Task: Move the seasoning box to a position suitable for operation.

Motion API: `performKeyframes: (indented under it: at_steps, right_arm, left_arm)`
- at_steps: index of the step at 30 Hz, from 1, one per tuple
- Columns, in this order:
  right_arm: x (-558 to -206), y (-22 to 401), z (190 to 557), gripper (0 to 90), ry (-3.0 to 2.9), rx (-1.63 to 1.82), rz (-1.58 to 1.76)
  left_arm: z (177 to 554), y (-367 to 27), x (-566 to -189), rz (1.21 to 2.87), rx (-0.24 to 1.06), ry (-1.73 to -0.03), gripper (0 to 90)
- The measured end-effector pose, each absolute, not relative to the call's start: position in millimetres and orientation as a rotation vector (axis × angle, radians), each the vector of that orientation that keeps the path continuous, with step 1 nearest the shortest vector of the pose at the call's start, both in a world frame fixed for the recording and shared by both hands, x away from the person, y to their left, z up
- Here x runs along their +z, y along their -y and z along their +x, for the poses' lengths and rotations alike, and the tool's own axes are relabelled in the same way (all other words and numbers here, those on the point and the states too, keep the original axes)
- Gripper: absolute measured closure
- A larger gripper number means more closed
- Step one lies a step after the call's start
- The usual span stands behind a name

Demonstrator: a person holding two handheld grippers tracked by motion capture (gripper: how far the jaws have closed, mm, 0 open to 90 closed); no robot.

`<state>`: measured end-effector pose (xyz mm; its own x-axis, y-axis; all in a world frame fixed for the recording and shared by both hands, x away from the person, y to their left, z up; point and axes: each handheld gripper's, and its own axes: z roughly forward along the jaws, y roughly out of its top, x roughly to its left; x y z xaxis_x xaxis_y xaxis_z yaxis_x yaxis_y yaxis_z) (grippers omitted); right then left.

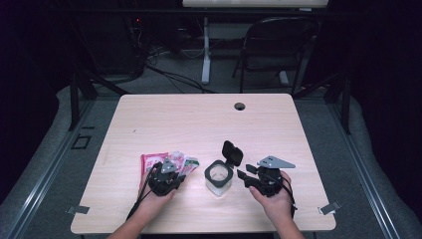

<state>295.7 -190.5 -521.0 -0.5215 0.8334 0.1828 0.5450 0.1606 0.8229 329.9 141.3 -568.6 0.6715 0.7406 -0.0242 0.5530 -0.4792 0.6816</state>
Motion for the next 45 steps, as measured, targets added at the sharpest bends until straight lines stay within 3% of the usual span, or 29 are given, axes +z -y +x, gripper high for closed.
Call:
performKeyframes:
  at_steps: [20, 45]
  right_arm:
    - [-523.1, 190.1, 291.9, 56.1, -2.135, 1.292, 1.321]
    - [-520.5, 186.8, 293.0, 55.8, -2.161, 1.287, 1.286]
  left_arm:
    - [338.2, -143.9, -571.1, 2.187, 0.35, -1.011, 89.1]
    - [328.2, -158.3, -550.1, 2.145, 0.34, -0.982, 90.0]
